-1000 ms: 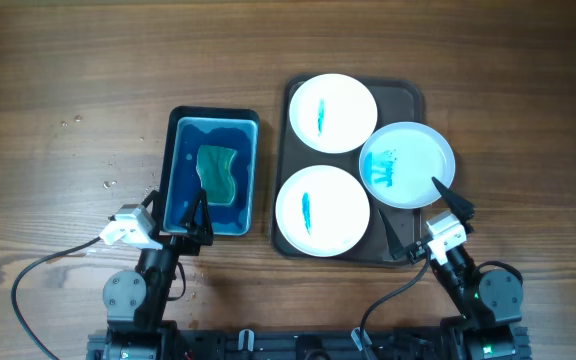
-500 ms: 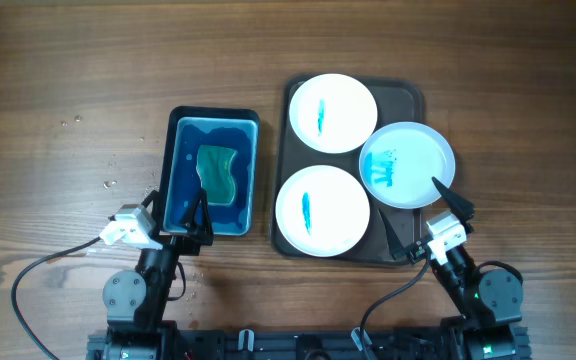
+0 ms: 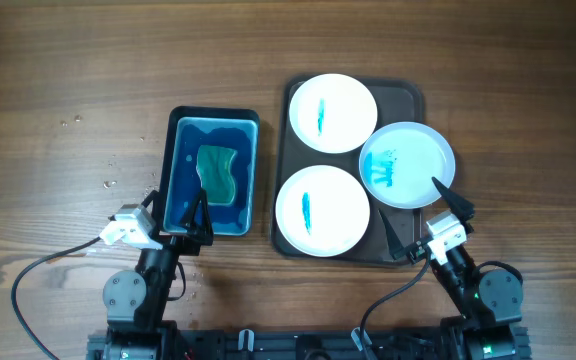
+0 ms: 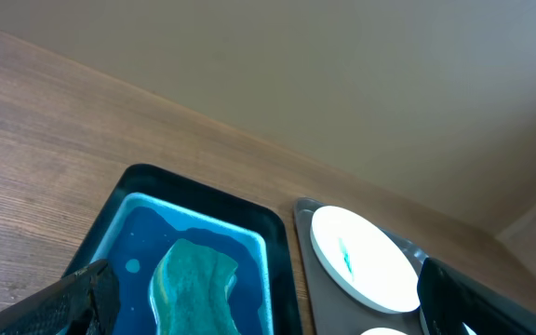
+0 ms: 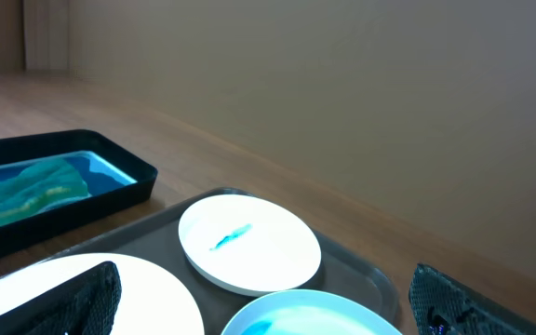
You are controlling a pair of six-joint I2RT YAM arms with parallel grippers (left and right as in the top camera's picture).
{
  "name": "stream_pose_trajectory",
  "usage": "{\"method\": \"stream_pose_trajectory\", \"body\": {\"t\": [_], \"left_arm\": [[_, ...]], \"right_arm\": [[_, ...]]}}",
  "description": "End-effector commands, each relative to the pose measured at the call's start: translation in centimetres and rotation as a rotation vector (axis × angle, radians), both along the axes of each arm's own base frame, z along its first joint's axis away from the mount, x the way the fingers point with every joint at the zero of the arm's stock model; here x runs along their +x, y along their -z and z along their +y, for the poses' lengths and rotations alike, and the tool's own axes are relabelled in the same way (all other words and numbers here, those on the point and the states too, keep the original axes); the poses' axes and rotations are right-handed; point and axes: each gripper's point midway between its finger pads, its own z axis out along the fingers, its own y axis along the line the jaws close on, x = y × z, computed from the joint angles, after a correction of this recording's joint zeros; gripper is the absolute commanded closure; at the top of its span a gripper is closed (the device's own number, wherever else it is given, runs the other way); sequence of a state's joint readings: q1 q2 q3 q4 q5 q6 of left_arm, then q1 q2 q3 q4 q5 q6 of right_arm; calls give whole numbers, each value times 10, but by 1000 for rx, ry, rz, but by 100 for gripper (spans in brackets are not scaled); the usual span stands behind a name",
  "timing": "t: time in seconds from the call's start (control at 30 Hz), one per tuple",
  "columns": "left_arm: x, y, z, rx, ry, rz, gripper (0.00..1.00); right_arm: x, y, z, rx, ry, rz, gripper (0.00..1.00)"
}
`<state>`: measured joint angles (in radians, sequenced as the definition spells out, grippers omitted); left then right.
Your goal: Clean dirty plates on tray and stack at the side
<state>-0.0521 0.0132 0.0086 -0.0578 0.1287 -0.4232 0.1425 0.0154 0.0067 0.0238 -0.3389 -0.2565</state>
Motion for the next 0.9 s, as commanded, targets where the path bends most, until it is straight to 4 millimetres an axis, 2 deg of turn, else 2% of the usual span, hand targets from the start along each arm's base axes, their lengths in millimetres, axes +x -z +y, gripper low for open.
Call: {"method": "stream_pose_trajectory", "body": {"t": [0.0, 0.63, 0.73, 0.87], "left_arm": [[0, 2, -2, 13, 8, 5, 0], [0, 2, -2, 13, 8, 4, 0], [0, 2, -2, 13, 8, 4, 0], [0, 2, -2, 13, 8, 4, 0]], "right_arm": [[0, -1, 0, -4, 4, -7, 0], [0, -1, -1, -5, 5, -9, 0], [0, -4, 0, -80, 5, -60, 0], [0, -1, 0, -96, 2, -55, 0]]}}
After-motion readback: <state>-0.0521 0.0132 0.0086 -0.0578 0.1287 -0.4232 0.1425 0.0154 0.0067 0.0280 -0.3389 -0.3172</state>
